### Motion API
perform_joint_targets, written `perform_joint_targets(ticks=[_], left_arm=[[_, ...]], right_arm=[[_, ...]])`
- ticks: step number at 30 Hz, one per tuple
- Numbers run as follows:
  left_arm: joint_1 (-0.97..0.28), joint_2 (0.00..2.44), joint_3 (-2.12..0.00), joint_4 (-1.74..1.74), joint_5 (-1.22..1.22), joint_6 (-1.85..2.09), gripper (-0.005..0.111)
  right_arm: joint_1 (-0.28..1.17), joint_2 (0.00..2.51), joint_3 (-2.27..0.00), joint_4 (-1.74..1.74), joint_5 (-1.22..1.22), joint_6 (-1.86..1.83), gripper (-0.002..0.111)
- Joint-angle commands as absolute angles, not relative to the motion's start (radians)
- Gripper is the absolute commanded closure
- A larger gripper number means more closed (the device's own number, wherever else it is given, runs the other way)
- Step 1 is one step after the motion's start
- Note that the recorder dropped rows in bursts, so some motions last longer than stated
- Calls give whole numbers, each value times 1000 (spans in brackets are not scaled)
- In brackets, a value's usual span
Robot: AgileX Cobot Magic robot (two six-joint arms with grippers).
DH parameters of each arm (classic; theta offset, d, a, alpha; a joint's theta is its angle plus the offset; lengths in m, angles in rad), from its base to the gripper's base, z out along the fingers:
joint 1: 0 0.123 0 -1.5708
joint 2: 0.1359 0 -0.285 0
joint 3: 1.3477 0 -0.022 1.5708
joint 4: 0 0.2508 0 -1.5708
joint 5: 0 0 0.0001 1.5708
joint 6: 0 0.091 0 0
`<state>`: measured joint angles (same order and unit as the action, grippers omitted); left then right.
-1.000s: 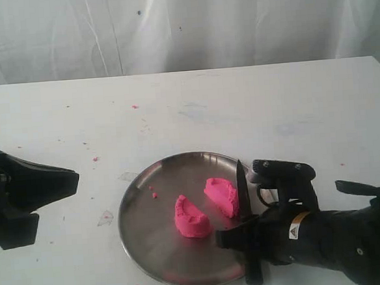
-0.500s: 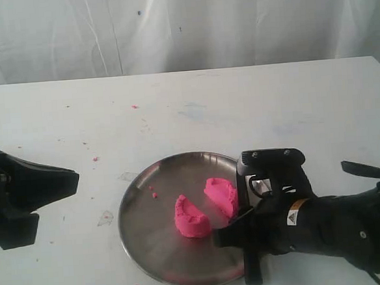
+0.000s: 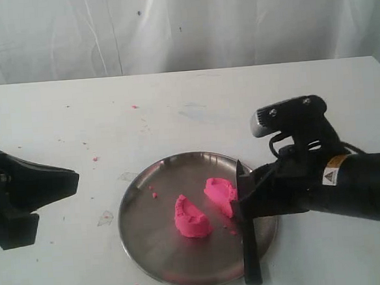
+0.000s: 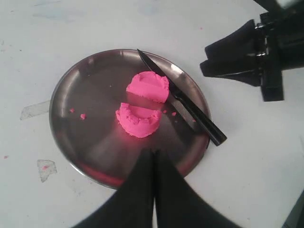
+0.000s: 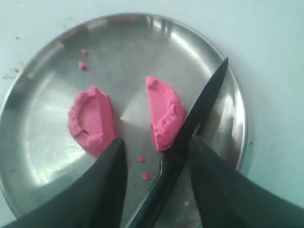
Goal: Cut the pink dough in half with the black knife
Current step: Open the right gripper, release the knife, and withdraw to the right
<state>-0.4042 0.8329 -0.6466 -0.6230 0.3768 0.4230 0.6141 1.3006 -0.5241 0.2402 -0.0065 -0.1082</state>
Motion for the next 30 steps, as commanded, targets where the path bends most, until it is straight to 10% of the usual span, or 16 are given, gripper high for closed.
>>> perform_joint_targets(ticks=[1,19,24,30], left_arm=[[-406,826,-640,-638,382,422,107],[-406,826,-640,-638,382,422,107],[-406,826,-640,-638,382,422,107],[-406,826,-640,-638,382,422,107]], right_arm=[[607,1090,-526,159,93,-130,68],[608,568,-498,-304,551,390,69],[608,568,-498,-260,485,333,108],[608,568,-498,-287,466,333,108]])
